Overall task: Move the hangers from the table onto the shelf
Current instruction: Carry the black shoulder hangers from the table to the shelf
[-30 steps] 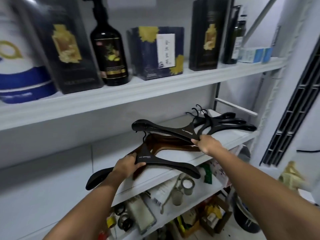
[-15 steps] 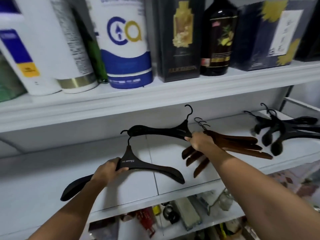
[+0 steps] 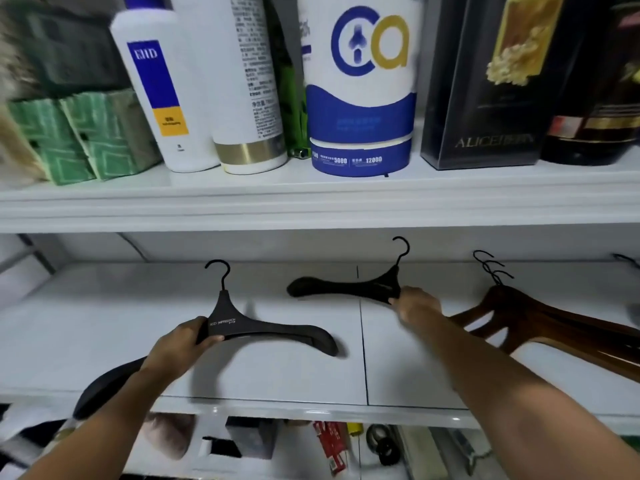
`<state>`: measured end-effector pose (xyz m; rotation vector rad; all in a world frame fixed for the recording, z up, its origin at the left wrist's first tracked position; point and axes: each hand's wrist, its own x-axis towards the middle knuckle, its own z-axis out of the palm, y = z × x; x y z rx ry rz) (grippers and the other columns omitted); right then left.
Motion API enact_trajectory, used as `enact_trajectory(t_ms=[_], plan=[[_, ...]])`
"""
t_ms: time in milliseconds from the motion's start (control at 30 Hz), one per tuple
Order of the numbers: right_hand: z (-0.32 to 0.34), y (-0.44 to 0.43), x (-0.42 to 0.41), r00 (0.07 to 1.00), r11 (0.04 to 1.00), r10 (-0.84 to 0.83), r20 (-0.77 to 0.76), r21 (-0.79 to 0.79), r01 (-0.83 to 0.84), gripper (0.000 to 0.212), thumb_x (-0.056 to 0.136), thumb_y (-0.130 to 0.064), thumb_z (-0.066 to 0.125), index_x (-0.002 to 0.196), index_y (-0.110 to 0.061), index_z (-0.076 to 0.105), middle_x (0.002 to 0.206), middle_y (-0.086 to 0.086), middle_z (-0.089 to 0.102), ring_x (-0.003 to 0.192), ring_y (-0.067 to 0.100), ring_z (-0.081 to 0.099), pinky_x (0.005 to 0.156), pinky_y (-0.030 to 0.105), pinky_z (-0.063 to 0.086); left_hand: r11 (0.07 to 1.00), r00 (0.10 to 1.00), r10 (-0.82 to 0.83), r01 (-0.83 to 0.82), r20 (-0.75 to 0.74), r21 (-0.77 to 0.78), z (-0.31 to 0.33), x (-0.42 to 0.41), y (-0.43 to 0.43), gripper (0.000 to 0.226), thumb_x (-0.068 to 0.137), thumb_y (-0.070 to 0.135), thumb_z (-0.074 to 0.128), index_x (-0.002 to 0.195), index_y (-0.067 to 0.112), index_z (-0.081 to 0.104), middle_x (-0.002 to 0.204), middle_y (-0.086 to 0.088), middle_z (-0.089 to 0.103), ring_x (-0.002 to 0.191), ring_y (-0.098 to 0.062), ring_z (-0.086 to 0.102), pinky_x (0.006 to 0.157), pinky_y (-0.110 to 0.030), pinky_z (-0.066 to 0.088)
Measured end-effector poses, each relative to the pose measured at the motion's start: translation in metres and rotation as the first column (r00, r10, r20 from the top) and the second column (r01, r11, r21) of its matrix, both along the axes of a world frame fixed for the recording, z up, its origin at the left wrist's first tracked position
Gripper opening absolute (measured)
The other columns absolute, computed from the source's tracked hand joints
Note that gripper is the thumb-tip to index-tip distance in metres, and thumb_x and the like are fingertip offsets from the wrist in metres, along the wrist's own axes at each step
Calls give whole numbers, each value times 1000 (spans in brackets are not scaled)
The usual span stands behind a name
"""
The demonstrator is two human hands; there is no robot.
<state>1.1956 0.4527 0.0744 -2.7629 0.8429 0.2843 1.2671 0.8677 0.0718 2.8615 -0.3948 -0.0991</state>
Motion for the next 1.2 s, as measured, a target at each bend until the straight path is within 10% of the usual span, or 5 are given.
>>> enact_trajectory(t_ms=[267,733,900,1200], plan=[[-43,11,33,995,991,97,21,94,-99,43,99,-43,42,125,-11,53,124,8,58,115,26,55,94,33,43,999,998,-41,41,39,-17,6,3,-41,38,89,52,54,111,21,54,107,1,64,99,-22,60,73,-30,42],[-72,-2,54,948,913,317,-13,-267,-309,46,101,-44,35,134,-13,46,131,11,45,121,29,43,99,36,35,990,990,-140,140,0,-1,0,8,-126,44,90,51,52,125,24,49,120,2,60,109,-20,57,80,-30,41],[-60,-14,49,929,875,355,102,-386,-292,58,83,-54,64,119,-8,62,111,15,62,104,34,59,94,39,45,973,972,-230,231,-41,19,0,11,-152,43,90,48,53,126,24,50,120,3,60,111,-18,56,83,-31,43],[-45,-45,13,899,924,378,223,-38,-379,53,96,-50,44,142,-23,43,134,5,54,121,25,50,100,32,36,923,934,-356,356,-29,147,-25,16,-229,52,92,54,45,119,10,50,118,-11,58,110,-27,55,85,-37,45]])
